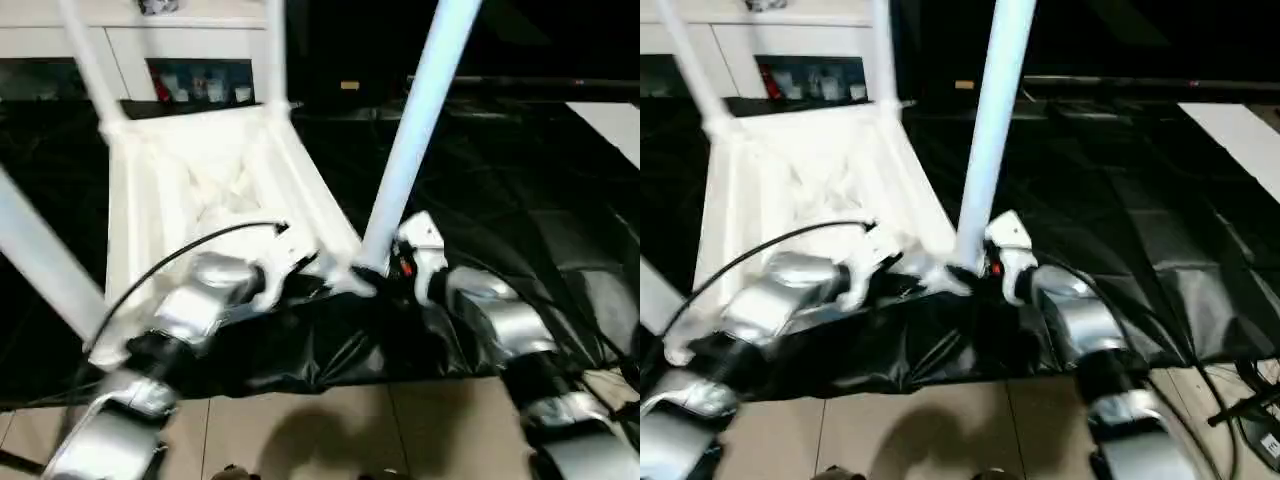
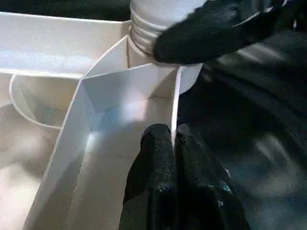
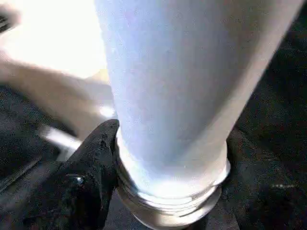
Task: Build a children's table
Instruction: Rotate leg to tighten
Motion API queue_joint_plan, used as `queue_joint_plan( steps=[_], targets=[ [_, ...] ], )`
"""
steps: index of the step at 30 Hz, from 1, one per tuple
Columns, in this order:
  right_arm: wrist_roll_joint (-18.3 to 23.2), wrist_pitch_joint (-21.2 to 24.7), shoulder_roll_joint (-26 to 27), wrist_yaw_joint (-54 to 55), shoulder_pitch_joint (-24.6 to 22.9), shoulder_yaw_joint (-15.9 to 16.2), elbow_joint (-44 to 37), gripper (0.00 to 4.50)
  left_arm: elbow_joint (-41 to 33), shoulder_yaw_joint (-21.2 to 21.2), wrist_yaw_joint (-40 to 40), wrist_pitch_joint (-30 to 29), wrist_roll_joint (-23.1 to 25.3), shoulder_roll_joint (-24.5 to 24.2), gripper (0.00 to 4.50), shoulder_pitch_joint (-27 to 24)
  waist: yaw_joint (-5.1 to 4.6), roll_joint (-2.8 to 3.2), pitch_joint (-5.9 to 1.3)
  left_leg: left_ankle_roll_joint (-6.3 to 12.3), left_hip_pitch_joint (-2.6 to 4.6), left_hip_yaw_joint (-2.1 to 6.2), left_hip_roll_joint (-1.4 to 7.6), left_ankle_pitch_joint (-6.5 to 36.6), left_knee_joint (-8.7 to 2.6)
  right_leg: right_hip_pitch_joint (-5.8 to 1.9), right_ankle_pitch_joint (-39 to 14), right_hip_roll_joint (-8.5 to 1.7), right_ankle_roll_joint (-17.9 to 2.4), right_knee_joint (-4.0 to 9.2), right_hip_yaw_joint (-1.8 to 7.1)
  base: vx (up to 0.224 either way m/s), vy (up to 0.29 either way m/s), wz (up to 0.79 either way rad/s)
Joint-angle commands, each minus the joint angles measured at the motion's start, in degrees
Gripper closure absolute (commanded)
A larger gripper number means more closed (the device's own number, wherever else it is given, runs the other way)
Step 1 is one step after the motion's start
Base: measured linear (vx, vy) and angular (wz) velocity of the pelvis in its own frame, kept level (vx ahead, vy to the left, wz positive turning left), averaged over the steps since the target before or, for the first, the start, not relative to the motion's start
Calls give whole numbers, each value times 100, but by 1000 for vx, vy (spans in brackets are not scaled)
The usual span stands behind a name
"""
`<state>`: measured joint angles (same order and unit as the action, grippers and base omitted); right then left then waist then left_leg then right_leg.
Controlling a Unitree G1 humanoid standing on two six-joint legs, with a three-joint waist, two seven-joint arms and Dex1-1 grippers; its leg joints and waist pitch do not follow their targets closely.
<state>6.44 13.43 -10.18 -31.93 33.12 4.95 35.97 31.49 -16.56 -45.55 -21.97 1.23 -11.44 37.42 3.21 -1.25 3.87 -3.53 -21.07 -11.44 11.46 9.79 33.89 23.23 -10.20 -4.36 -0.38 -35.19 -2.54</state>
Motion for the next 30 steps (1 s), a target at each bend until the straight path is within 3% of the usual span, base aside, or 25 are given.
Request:
queue_joint_plan(
  steps=[1, 6, 9, 12, 17, 18, 19, 22, 27, 30],
  targets=[
    [-55, -9, 335, 355, 103, 150, 202, 174, 168, 203, 607, 107, -80, 370, 450, 115, 59, -67, -421, 104, 59, 91, 137, 1013, -376, -250, -1276, -342, -1169, 427, 212, 0, 0, 0],
    [0, -33, 612, 442, 211, 141, 289, 174, 95, 75, 556, 186, -58, 552, 450, 114, 84, -77, -431, 282, 30, 81, 123, 801, -365, -291, -849, -349, -1267, 392, 206, 0, 0, 0],
    [-12, -105, 536, 215, 131, 134, 77, 105, -58, -5, 274, 285, -55, 427, 450, 18, 87, -69, -415, 266, 37, 88, 136, 925, -381, -290, -1042, -357, -1234, 417, 201, 0, 0, 0],
    [62, -95, 351, 32, 115, 31, -47, 99, -198, -55, -86, 462, -93, 220, 450, -113, 79, -66, -406, 253, 41, 93, 143, 998, -392, -282, -1135, -361, -1201, 427, 203, 0, 0, 0],
    [82, -207, -106, -764, 37, 169, -261, 55, -406, -61, -610, 670, -210, -94, 450, -306, 108, -52, -409, 248, 54, 92, 168, 1064, -392, -280, -1109, -363, -1232, 415, 203, 0, 0, 0],
    [79, -257, -219, -1011, 0, 226, -308, 55, -459, -65, -740, 702, -250, -160, 450, -350, 101, -50, -401, 253, 53, 86, 168, 1083, -395, -266, -1108, -355, -1233, 419, 209, 0, 0, 0],
    [68, -399, -659, -1918, -218, 480, -595, 55, -620, -29, -1126, 727, -396, -349, 450, -490, 129, -73, -399, 246, 59, 89, 173, 1149, -393, -276, -1173, -358, -1215, 420, 203, 0, 0, 0],
    [170, -433, -1064, -2735, -431, 632, -905, 55, -708, 28, -1499, 819, -548, -515, 450, -587, 212, -75, -393, 338, 73, 72, 187, 1124, -387, -251, -1146, -359, -1203, 416, 223, 0, 0, 0],
    [283, -375, -1415, -3375, -566, 757, -1112, 55, -764, 27, -1934, 938, -640, -733, 450, -656, 227, -89, -381, 264, 77, 86, 187, 1254, -398, -245, -1554, -374, -1150, 446, 219, 0, 0, 0],
    [309, -367, -1563, -3627, -594, 807, -1145, 71, -811, -19, -2296, 960, -702, -917, 450, -693, 240, -85, -393, 288, 68, 87, 190, 1168, -394, -243, -1440, -367, -1157, 426, 217, 0, 0, 0]
  ],
)
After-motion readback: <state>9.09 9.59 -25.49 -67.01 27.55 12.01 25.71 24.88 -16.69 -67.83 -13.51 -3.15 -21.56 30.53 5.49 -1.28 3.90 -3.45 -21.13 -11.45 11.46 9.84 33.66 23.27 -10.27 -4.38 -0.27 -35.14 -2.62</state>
